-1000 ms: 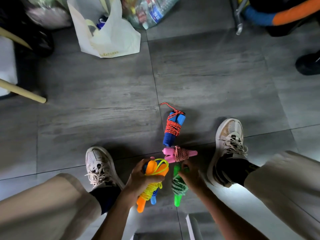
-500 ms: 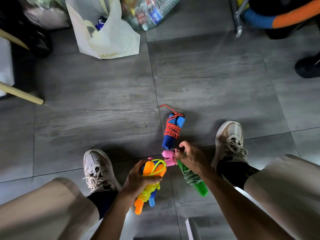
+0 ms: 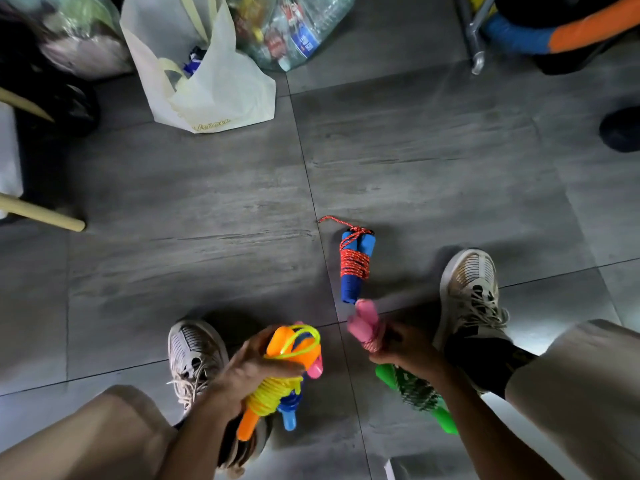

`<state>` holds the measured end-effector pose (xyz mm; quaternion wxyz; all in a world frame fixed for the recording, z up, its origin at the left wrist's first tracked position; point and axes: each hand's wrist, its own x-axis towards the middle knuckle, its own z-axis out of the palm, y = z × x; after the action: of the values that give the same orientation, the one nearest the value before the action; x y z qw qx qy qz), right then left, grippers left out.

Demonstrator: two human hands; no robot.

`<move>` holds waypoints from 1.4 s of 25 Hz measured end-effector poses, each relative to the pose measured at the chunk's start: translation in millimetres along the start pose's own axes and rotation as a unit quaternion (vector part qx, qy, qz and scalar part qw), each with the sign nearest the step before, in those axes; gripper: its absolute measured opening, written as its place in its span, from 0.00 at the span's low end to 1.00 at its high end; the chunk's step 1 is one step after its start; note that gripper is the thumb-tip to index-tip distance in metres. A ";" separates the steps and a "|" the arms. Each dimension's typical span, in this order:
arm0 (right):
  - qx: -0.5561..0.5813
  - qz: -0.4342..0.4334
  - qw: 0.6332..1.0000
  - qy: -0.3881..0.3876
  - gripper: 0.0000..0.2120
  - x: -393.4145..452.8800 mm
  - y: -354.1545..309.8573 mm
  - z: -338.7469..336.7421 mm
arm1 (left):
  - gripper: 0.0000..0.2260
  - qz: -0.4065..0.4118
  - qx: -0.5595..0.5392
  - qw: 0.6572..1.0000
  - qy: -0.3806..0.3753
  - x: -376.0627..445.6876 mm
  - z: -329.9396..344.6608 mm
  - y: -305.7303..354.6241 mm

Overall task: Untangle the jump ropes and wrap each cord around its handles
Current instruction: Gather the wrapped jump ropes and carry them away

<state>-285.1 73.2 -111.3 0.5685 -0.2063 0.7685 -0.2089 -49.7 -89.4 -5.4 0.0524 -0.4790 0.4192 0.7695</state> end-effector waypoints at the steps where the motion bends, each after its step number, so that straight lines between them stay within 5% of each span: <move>1: 0.101 -0.008 0.995 0.007 0.15 -4.8 -1.1 -6.5 | 0.26 -0.021 -0.038 0.998 -0.052 -0.4 -6.2 14.7; 4: 0.223 0.002 0.973 0.061 0.11 5.2 -20.0 -26.8 | 0.16 -0.103 -0.097 0.977 -0.158 16.0 -16.8 63.6; 8: 0.232 0.011 0.966 0.116 0.20 44.1 -46.0 -46.3 | 0.21 -0.137 -0.054 0.969 -0.196 73.7 -14.2 106.5; 10: 0.295 0.016 0.951 0.089 0.10 59.7 -56.5 -50.1 | 0.22 -0.125 -0.053 0.976 -0.172 105.3 -10.2 115.7; 13: 0.316 -0.005 0.949 0.020 0.10 87.2 -64.7 -44.3 | 0.21 -0.096 -0.071 0.987 -0.110 142.0 -1.2 116.9; 19: 0.303 -0.018 0.944 0.127 0.06 116.2 -55.5 -25.0 | 0.12 -0.033 -0.111 0.993 -0.029 163.6 13.4 102.0; 23: 0.261 -0.050 0.964 0.008 0.07 111.6 -68.3 -9.4 | 0.21 0.085 -0.043 0.994 0.052 161.6 11.6 77.2; 26: 0.238 -0.084 0.967 -0.015 0.07 109.9 -83.9 13.4 | 0.14 0.128 -0.039 0.985 0.110 161.3 15.2 75.0; 35: 0.268 -0.064 0.961 -0.021 0.15 117.8 -101.7 17.0 | 0.33 -0.007 -0.070 0.996 0.058 164.8 -11.2 56.8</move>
<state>-292.3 -77.7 -152.1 0.6042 -0.0992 0.6575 -0.4391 -157.6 -186.6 -102.4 0.0004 -0.5281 0.3634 0.7675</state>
